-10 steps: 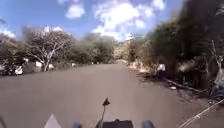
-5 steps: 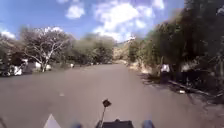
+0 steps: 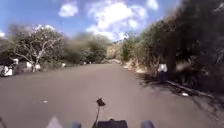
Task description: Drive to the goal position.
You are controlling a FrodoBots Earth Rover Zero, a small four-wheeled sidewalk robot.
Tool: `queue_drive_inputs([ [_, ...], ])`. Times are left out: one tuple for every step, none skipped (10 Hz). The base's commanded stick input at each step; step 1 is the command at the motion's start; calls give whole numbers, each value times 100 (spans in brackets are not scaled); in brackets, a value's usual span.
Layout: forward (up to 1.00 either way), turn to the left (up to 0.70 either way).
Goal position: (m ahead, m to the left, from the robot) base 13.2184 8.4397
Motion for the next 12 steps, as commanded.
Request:
queue_drive_inputs([
  [70, 0],
  [70, 0],
  [70, 0],
  [70, 0],
  [70, 0],
  [70, -3],
  [70, -7],
  [70, -33],
  [70, -34],
  [70, -35],
  [70, -13],
  [70, -6],
])
